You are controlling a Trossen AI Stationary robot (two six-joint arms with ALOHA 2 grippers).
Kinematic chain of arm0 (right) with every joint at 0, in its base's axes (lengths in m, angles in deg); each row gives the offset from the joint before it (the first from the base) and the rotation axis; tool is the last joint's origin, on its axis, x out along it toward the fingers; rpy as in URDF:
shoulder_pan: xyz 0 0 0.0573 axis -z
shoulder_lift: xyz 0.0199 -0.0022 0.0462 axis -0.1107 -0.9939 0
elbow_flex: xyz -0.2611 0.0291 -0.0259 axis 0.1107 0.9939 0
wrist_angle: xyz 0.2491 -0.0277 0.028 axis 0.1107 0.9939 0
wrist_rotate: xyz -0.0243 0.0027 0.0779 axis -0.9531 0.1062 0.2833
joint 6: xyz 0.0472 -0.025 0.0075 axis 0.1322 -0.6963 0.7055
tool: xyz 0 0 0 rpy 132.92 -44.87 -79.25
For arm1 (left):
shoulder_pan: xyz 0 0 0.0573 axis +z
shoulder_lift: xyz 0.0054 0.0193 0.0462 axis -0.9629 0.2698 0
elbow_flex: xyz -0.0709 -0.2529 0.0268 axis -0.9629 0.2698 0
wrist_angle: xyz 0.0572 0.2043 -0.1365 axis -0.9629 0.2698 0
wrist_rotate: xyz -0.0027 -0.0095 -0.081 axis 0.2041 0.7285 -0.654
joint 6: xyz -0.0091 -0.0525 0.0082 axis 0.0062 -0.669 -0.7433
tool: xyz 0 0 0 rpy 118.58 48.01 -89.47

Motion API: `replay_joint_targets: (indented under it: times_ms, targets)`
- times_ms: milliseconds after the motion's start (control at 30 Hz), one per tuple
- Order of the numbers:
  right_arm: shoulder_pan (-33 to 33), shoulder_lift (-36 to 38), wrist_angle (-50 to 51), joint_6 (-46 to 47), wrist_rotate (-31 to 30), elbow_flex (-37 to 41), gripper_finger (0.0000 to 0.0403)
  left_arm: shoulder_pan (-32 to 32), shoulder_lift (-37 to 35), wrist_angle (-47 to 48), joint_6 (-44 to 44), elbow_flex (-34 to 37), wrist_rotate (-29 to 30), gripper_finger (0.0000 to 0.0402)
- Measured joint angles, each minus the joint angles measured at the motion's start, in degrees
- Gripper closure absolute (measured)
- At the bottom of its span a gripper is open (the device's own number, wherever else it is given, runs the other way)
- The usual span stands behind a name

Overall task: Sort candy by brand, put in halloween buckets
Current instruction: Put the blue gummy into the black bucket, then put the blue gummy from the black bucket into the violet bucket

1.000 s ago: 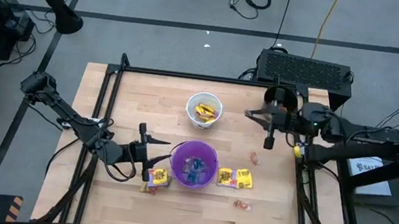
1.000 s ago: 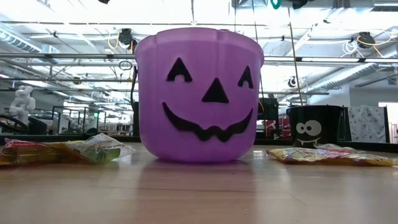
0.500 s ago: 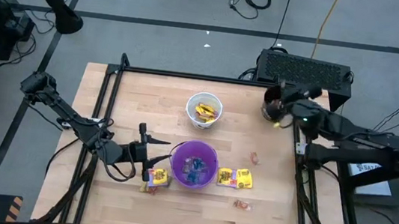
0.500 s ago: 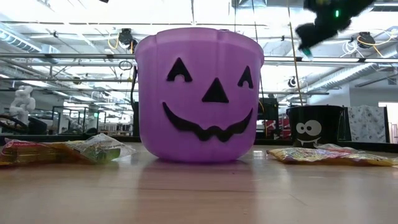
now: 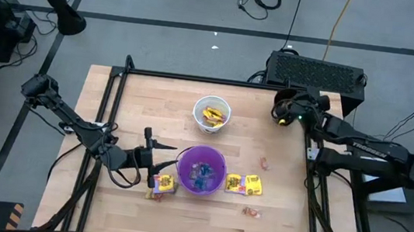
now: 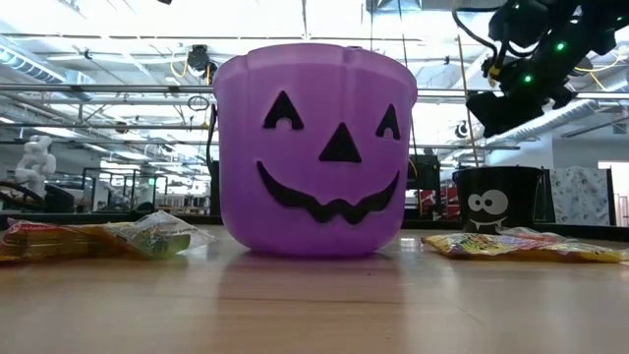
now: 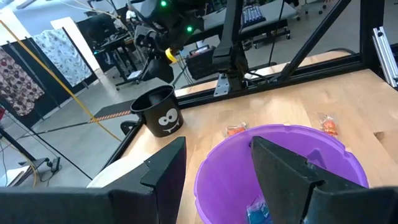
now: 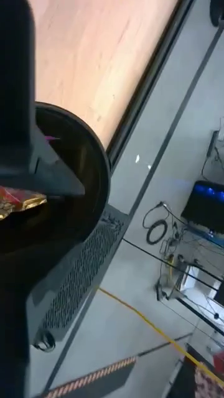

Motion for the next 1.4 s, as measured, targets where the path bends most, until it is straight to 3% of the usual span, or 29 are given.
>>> replay_joint_targets:
  times_ms: [67,167,267,333,533,700,933,1300,1400]
  targets:
    - [-0.5,0.7,1.6,0.7,1.2,-1.2,0.0243,0.0,0.0,0.0,0.0,0.0,0.0,0.0213]
    - [-4.0,3.1,4.3,3.1,8.5,-4.7,0.0206,0.0,0.0,0.1,-0.5,0.0,0.0,0.0213]
    - [-11.2,6.1,4.6,6.1,17.7,-5.3,0.0188,0.0,0.0,0.3,-0.5,0.0,0.0,0.0213]
    - [-17.4,6.7,4.6,8.8,20.2,-5.1,0.0185,0.0,0.0,0.5,-0.4,0.0,0.0,0.0213]
    - [-34.5,4.6,8.0,18.6,12.9,-3.3,0.0193,0.1,0.0,0.5,-0.5,0.0,0.0,0.0213]
    - [-41.7,2.2,7.9,21.5,5.5,-3.3,0.0201,0.1,0.0,0.5,-0.5,0.0,0.0,0.0213]
    - [-43.2,1.8,6.6,18.4,2.6,-3.3,0.0207,0.1,0.0,0.5,-0.3,0.0,0.0,0.0213]
    - [-43.3,1.7,4.1,6.2,7.6,-3.3,0.0207,0.3,-0.3,0.5,3.1,0.0,4.2,0.0213]
    - [-43.0,1.7,2.7,6.7,3.9,-3.3,0.0207,2.0,-1.7,0.6,3.8,0.0,4.3,0.0213]
